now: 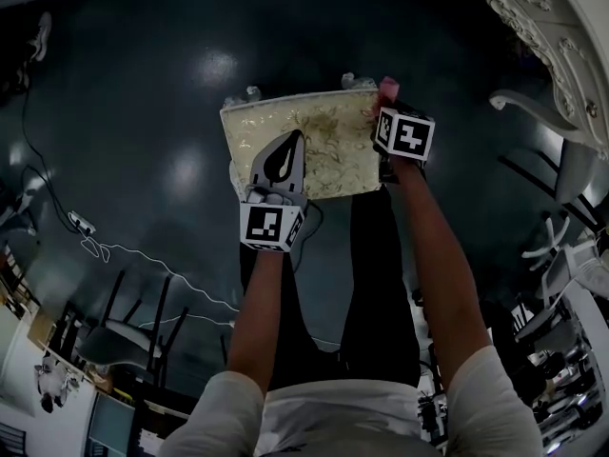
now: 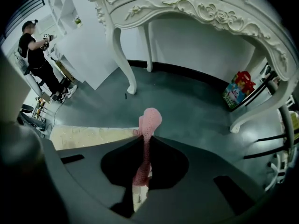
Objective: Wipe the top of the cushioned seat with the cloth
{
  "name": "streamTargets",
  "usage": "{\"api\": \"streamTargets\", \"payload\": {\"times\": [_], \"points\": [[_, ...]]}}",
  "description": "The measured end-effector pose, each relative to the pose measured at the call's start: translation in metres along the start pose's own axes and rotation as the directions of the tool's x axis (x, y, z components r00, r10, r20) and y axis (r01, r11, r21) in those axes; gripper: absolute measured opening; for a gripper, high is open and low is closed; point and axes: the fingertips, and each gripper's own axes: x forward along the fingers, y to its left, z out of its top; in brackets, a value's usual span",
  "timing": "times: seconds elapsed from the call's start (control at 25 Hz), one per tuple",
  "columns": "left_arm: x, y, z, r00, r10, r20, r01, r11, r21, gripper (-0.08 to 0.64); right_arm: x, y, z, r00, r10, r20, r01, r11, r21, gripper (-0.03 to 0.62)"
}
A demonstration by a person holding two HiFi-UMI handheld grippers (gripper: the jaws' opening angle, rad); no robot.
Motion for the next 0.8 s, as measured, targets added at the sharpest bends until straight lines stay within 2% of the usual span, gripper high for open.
{"api": "streamTargets", "payload": {"times": [0.28, 0.44, 0.6, 0.8], "points": [[-0.013, 0.013, 0.000, 1.000, 0.021, 0.010, -0.021, 1.000, -0.001, 0.011, -0.003, -0.001, 0.000, 1.000, 0.000, 0.013, -0.001, 0.999, 0.037, 0.018], [-0.027, 0.029, 0.008, 0.998, 0.050, 0.028, -0.050, 0.999, -0.003, 0.011, -0.020, 0.024, 0.015, 0.996, 0.051, 0.069, -0.055, 0.996, 0.063, 0.020], [-0.049, 0.054, 0.015, 0.995, 0.091, 0.045, -0.091, 0.996, -0.012, 0.011, -0.041, 0.105, 0.030, 0.975, 0.185, 0.124, -0.189, 0.982, 0.021, 0.020], [-0.088, 0.100, 0.019, 0.986, 0.158, 0.054, -0.156, 0.987, -0.028, 0.011, -0.042, 0.230, 0.003, 0.936, 0.346, 0.059, -0.343, 0.938, -0.055, 0.020]]}}
